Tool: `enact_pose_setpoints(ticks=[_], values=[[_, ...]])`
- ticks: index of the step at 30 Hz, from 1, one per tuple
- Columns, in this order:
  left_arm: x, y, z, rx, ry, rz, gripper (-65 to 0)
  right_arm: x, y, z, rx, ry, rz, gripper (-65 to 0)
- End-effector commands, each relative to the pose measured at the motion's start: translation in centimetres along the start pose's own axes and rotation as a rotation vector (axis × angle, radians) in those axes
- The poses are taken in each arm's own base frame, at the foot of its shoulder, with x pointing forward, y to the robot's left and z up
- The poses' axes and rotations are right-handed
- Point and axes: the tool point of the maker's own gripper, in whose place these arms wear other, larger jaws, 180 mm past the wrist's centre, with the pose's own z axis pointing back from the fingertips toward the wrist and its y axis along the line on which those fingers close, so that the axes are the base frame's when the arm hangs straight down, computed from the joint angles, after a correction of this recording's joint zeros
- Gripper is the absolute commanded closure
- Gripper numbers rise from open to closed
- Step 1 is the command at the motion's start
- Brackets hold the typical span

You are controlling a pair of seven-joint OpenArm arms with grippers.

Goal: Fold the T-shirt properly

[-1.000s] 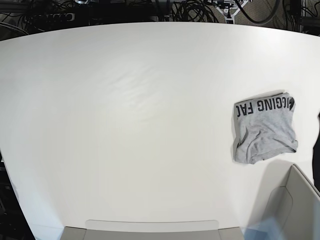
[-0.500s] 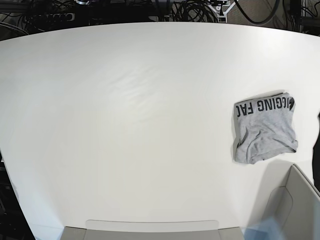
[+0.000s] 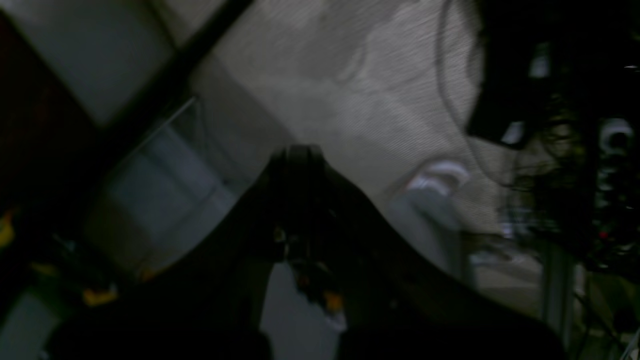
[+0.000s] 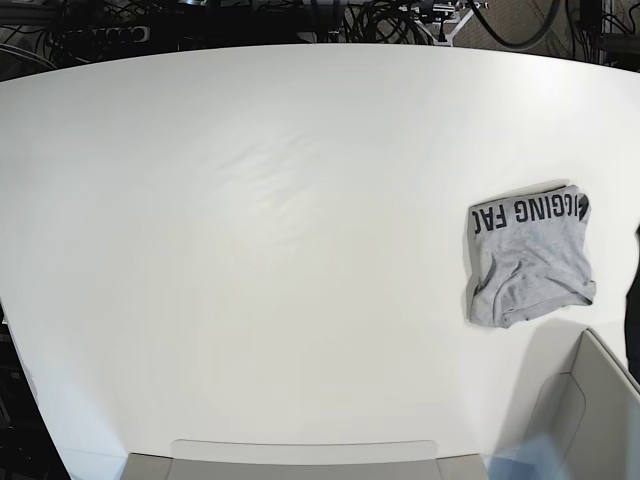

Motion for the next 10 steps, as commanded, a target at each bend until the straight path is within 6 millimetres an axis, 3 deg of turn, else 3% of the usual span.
enact_pose_setpoints(ticks=[1, 4, 7, 10], values=[[0.0, 0.0, 0.0, 0.004, 0.001, 0.002, 0.0, -0.6, 1.1, -0.4, 0.02, 0.029, 0.044, 0.0], [0.0, -1.9, 0.4, -0.026, 0.002, 0.008, 0.0, -1.7, 1.3, -0.7, 0.008, 0.089, 0.145, 0.0], [1.7, -4.1, 1.0, -0.06, -0.023, 0.022, 0.0, -2.9, 0.8, -0.6, -0.004, 0.119, 0.168, 0.0], [1.9, -5.0, 1.2, -0.075, -0.025, 0.022, 0.0, -3.3, 0.6, -0.5, -0.009, 0.127, 0.17, 0.0]])
